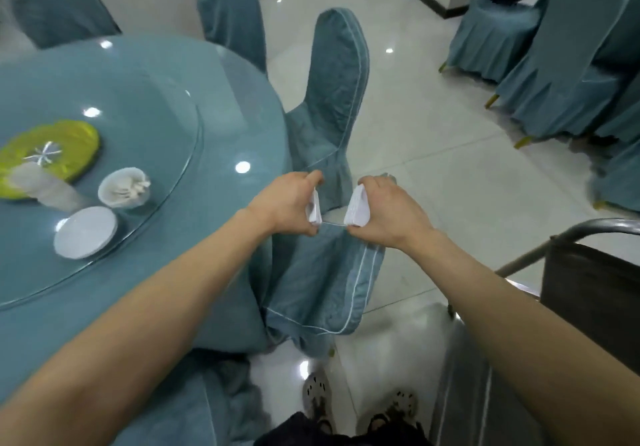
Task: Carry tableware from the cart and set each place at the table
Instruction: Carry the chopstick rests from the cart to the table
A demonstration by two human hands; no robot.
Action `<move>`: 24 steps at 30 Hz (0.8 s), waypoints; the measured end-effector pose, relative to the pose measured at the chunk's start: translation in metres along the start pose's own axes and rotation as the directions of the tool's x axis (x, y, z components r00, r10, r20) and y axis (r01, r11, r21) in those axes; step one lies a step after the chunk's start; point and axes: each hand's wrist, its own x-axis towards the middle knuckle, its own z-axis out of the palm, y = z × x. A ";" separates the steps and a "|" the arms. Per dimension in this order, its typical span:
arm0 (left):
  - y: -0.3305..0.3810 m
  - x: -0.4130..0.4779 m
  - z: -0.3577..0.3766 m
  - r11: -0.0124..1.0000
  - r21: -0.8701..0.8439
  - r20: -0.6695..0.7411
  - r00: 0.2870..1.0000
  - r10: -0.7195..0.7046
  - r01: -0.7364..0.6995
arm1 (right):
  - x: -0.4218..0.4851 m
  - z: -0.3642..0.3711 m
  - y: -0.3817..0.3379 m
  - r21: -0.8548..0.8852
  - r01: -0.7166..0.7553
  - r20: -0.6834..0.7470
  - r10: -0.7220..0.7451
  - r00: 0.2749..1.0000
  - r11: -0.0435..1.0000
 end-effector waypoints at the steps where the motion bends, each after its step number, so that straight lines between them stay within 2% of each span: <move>1: -0.014 -0.012 0.000 1.000 -0.006 -0.009 1.000 -0.026 0.026 | 0.008 0.006 -0.014 -0.002 0.028 0.008 -0.028 1.000 1.000; 10: -0.120 -0.120 -0.003 0.949 -0.064 -0.074 0.947 -0.312 0.308 | 0.064 0.062 -0.134 0.017 0.314 0.117 -0.313 0.942 0.949; 15: -0.158 -0.175 -0.004 0.872 -0.094 -0.082 0.869 -0.488 0.481 | 0.094 0.085 -0.186 0.054 0.462 0.191 -0.463 0.866 0.885; 24: -0.192 -0.234 -0.001 0.711 -0.147 -0.064 0.711 -0.700 0.687 | 0.130 0.109 -0.235 0.113 0.608 0.260 -0.614 0.745 0.786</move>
